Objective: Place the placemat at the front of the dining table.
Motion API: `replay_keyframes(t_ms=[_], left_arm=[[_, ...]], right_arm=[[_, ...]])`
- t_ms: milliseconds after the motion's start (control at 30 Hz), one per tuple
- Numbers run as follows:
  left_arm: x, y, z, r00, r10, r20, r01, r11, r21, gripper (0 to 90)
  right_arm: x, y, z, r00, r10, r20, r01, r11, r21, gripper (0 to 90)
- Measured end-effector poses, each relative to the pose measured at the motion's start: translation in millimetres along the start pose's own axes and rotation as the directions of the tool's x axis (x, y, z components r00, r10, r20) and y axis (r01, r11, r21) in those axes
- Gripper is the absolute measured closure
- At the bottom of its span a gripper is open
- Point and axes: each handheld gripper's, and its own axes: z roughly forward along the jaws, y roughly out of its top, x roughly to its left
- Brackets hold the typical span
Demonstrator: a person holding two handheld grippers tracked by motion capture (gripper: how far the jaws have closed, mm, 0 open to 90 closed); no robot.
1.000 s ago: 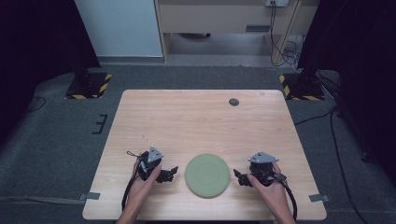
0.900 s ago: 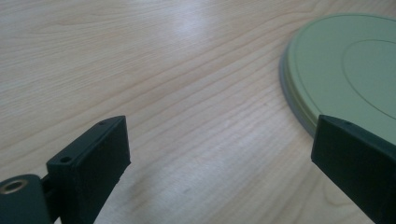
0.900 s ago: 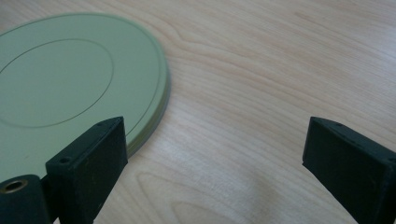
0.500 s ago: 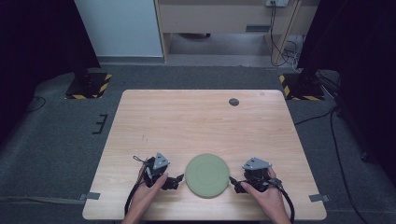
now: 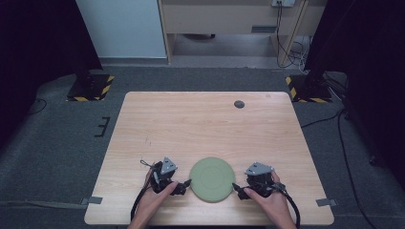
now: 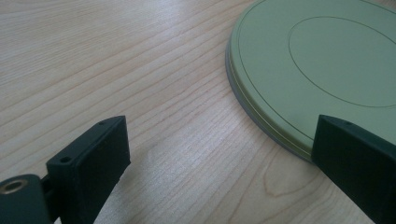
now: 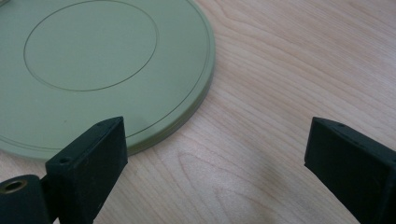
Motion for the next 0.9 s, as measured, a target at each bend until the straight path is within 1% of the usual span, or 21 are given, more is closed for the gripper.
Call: replay_keyframes(t_ms=[100,233,400,900], left_arm=[[-0.5,0.1,0.2,1.0,0.001,-0.004,-0.001,1.0,-0.001,3.9],[-1.9,-0.3,2.1,1.0,0.002,-0.004,-0.002,1.0,0.005,4.0],[-0.7,-0.4,2.7,1.0,0.0,-0.006,0.0,1.0,0.007,3.5],[-0.9,0.5,4.2,0.9997,-0.002,-0.023,0.003,0.9999,0.01,0.6]], right_arm=[[2.1,-0.4,1.9,0.9998,-0.017,-0.007,0.017,1.0,0.013,6.3],[4.7,0.1,3.3,0.9996,-0.026,-0.007,0.026,0.999,0.02,6.5],[4.7,0.2,3.4,0.9996,-0.026,-0.007,0.026,0.999,0.02,5.9],[5.9,1.7,5.2,0.9995,-0.02,0.023,0.02,0.999,0.027,2.2]])
